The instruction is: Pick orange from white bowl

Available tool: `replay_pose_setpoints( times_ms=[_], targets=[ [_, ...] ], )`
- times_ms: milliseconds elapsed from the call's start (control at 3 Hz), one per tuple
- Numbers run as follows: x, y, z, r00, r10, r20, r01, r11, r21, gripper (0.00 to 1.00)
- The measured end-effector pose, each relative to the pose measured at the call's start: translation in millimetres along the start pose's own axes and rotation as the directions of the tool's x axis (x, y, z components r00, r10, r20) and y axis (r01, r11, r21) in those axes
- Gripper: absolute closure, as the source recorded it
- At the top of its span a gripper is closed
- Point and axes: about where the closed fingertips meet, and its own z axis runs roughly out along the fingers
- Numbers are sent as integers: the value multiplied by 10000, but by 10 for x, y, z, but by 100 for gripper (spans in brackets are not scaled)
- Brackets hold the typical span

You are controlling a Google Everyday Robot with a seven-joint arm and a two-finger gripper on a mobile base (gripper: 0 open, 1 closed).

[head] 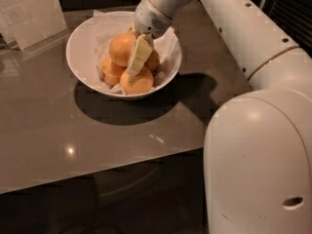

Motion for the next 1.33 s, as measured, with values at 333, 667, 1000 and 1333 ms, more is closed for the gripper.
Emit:
replay_pose_setpoints(
  times_ms=[333,667,1000,1333],
  targets=[
    [-57,164,-341,9991,-425,1,422,9926,1136,100],
    [-215,571,-760,9968,-706,380,582,9629,2635,100],
    [-24,957,-834,9959,-355,837,53,9417,3364,100],
    [-24,957,-833,9959,-355,837,53,9417,3363,100]
  ],
)
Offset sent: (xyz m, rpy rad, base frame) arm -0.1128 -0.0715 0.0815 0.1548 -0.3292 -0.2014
